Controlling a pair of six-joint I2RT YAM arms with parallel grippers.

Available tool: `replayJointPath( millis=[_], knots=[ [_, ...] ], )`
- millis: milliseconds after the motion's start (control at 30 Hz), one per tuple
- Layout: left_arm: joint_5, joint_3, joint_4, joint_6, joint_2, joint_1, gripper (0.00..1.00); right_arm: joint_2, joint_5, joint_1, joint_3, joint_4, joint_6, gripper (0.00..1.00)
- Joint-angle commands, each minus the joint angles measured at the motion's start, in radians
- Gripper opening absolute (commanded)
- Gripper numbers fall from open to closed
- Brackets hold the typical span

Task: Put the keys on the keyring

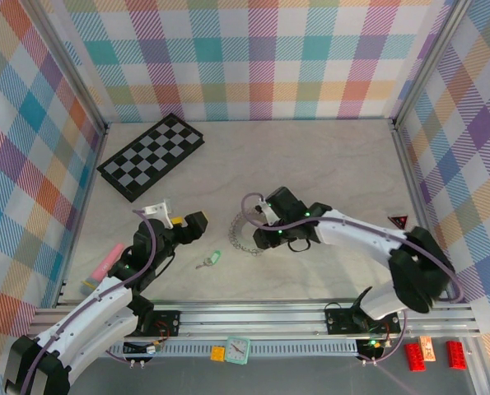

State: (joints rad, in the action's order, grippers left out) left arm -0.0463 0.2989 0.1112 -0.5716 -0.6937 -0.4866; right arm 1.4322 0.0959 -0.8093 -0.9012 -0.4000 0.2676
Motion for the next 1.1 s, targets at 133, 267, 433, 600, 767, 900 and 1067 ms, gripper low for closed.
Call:
replayJointPath(
  millis=[133,267,433,600,767,900,1067],
  knots=[
    [-0.073,0.022,-0.074,-0.031,0.009,-0.010,0.94,-0.109,0.009,-0.014,0.106,0.165,-0.354,0.48],
    [-0.136,0.022,-0.108,-0.106,0.024,-0.010,0.96,-0.026,0.045,-0.035,0.059,0.122,-0.521,0.48],
    [-0.181,0.019,-0.134,-0.180,0.053,-0.010,0.98,0.104,0.096,-0.057,-0.040,0.034,-0.591,0.47],
    [-0.170,0.018,-0.137,-0.181,0.068,-0.010,0.99,0.214,0.015,-0.108,-0.124,-0.021,-0.611,0.46],
    [-0.149,0.023,-0.136,-0.175,0.068,-0.010,0.99,0.296,-0.029,-0.129,-0.194,-0.081,-0.609,0.47],
    [-0.144,0.026,-0.136,-0.172,0.069,-0.010,0.99,0.352,-0.056,-0.145,-0.243,-0.134,-0.614,0.47],
    [-0.141,0.024,-0.144,-0.173,0.081,-0.010,0.99,0.402,-0.091,-0.161,-0.288,-0.173,-0.609,0.46]
  ],
)
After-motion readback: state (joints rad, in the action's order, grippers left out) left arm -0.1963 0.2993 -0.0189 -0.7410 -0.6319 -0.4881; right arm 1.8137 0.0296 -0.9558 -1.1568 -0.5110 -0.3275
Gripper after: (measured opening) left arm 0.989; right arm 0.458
